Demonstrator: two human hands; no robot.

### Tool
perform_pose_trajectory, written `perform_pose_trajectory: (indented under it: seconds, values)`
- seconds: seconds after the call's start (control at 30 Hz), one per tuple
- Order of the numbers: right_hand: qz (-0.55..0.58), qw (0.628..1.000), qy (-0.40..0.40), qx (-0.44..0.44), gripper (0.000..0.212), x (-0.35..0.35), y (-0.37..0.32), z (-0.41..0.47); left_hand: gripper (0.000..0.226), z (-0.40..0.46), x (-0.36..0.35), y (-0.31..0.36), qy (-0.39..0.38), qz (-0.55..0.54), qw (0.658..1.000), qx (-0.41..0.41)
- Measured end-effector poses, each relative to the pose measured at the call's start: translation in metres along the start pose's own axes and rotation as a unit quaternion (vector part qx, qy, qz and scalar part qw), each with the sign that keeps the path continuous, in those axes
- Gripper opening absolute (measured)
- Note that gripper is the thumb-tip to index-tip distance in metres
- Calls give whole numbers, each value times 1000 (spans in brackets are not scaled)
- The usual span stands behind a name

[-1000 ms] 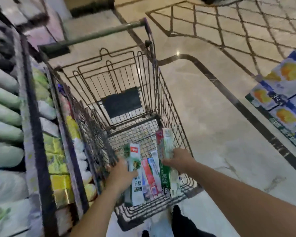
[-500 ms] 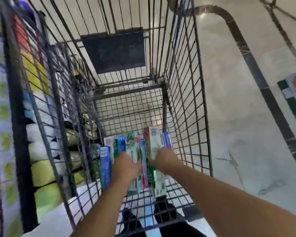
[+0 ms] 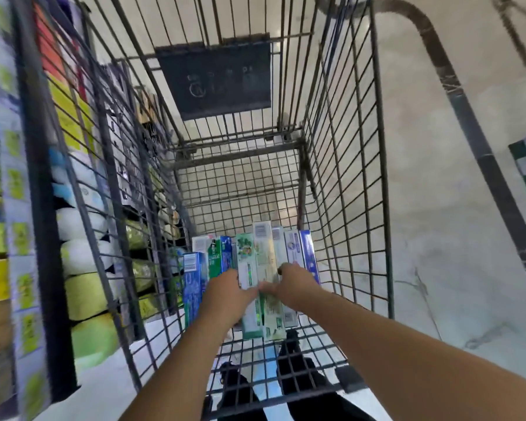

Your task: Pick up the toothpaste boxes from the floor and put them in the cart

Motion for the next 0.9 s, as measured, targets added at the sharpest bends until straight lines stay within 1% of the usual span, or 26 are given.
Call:
perform_pose_trajectory:
  seconds: [0.07,0.13,0.2,0.27,0.3,0.4,0.43,0.5,0.57,0.63,0.67,0.77,0.83,0.87,0.9]
  values:
    - [-20,1000,-11,14,62,6,-4,-17,27,-13,14,2,-7,-1,1000,-4]
    - [-39,998,-6,39,69,21,-13,-42,22,-32,36,6,-20,-7,1000,-10]
    - [-44,997,6,66,74,40,-23,-71,24,-55,62,14,-31,7,999,-18]
    - [-59,994,21,95,74,58,-36,-103,27,-82,92,25,-22,24,999,-32]
    - [-74,991,33,109,73,67,-44,-120,31,-98,108,32,-20,25,999,-40]
    - [-83,983,71,149,77,91,-70,-166,63,-148,153,49,-3,48,998,-48]
    - [-92,979,78,162,79,97,-79,-180,68,-165,165,51,8,47,998,-50]
    - [-144,967,92,191,84,107,-99,-204,72,-202,182,52,24,14,998,-63]
    - [-205,951,99,209,90,110,-118,-225,85,-235,192,46,33,-1,997,-68]
    - [-269,929,108,228,95,107,-135,-244,104,-264,194,34,29,5,998,-56]
    - [-297,917,114,239,97,105,-142,-253,108,-276,193,29,23,10,999,-46]
    - [-347,893,126,259,102,96,-155,-283,127,-304,191,13,13,21,999,-21]
    - [-357,886,137,264,103,92,-155,-302,132,-320,188,8,11,32,999,-13]
    - [-359,884,138,265,102,89,-153,-309,126,-330,187,7,13,39,999,-13]
    - [-356,885,138,266,101,85,-149,-317,114,-338,185,5,19,47,999,-18]
Point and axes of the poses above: each hand's wrist, its own z-axis towards the middle knuckle, its own x-axis out of the back of the hand, y = z × x, the point moved 5 cm from there along z, towards the middle knuckle, and after that the axes turned 5 degrees about -y, right-handed, at the moved point
